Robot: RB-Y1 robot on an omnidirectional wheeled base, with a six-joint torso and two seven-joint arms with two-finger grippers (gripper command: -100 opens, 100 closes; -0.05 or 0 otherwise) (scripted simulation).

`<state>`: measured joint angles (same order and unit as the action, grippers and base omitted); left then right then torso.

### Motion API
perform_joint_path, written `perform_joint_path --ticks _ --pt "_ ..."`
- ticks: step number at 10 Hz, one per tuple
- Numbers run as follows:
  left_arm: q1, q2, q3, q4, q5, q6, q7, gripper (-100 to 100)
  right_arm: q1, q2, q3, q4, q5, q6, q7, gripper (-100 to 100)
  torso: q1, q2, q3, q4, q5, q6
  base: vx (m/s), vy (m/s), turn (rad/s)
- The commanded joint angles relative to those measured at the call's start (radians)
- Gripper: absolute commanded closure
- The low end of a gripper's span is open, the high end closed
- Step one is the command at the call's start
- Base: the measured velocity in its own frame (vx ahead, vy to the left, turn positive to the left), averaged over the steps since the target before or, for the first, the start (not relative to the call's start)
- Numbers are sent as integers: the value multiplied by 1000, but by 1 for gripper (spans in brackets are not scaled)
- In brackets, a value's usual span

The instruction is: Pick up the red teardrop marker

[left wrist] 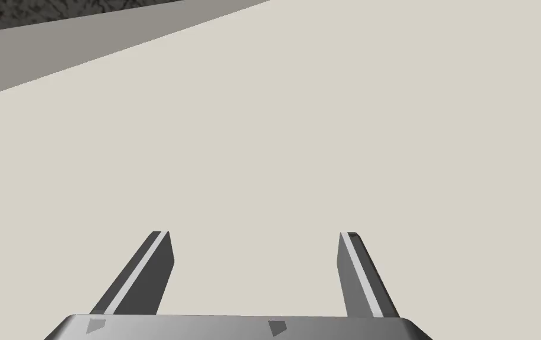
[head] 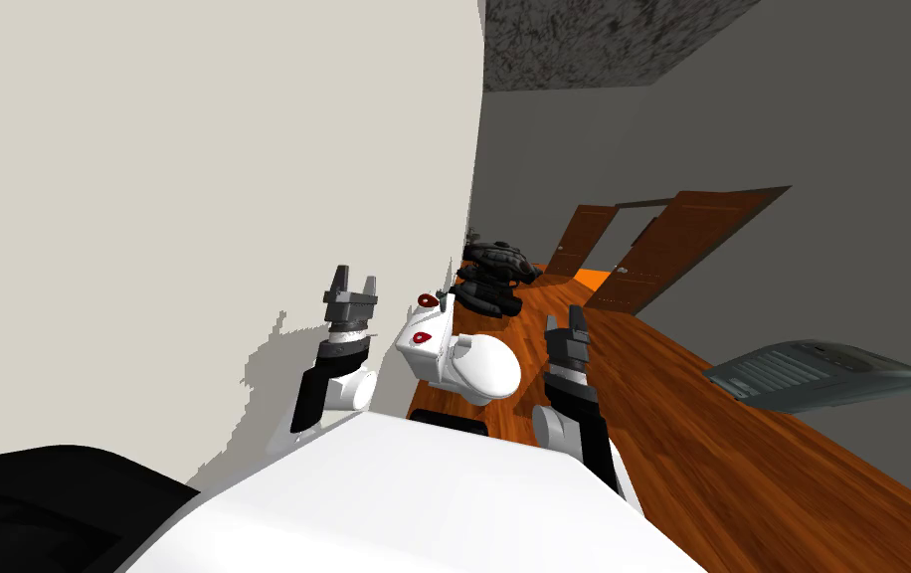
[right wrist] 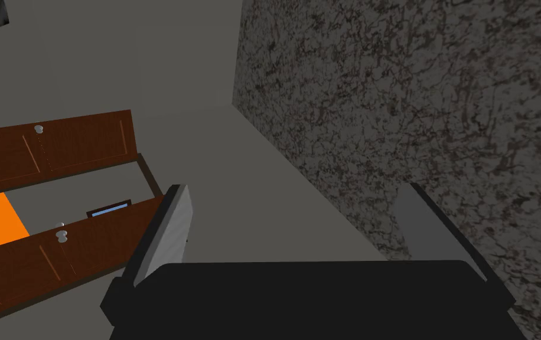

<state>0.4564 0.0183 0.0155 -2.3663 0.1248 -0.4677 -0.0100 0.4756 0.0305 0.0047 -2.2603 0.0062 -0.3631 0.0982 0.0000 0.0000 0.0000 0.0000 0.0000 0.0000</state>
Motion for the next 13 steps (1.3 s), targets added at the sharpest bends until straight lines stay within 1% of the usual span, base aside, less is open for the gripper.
perform_joint_path --ticks 1,3,4,5,6,7,8,9,10,11,12,13 --pt "-7 47 20 13 13 42 -7 -100 0 0 0 0 0 0 0 0 0 0 0 0 0 0 0 -37 21" --pt "-17 95 48 28 33 99 -16 -100 0 0 0 0 0 0 0 0 -4 0 0 0 -1 0 -12 -86 24" --pt "-17 95 48 28 33 104 -16 -100 0 0 0 0 0 0 0 0 -6 1 0 0 -1 0 -9 -64 9" --pt "-22 120 65 36 46 143 -21 -100 0 0 0 0 0 0 0 0 -4 1 0 0 -1 0 -7 -51 12" --pt "-29 146 84 45 60 171 -27 -100 0 0 0 0 0 0 0 0 -4 0 0 0 -1 0 -16 -71 23" --pt "-29 146 84 45 60 190 -27 -100 0 0 0 0 0 0 0 0 -4 1 0 0 -1 0 -9 -64 11" --pt "-36 172 105 55 76 223 -33 -100 0 0 0 0 0 0 0 0 -4 1 0 0 -1 0 -10 -73 14" --pt "-36 172 105 55 76 239 -33 -100 0 0 0 0 0 0 0 0 -5 0 0 0 -1 0 -6 -61 9" --pt "-44 199 127 66 92 277 -39 -100 0 0 0 0 0 0 0 0 -4 0 0 0 -1 0 -1 -60 14" --pt "-44 199 127 66 92 293 -39 -100 0 0 0 0 0 0 0 0 -4 0 0 0 -1 0 -5 -54 12" --pt "-52 225 150 77 109 331 -46 -100 0 0 0 0 0 0 0 0 -3 0 0 0 -1 0 -10 -69 9" --pt "-52 225 150 77 109 350 -46 -100 0 0 0 0 0 0 0 0 -4 0 0 0 -1 0 -14 -60 11"
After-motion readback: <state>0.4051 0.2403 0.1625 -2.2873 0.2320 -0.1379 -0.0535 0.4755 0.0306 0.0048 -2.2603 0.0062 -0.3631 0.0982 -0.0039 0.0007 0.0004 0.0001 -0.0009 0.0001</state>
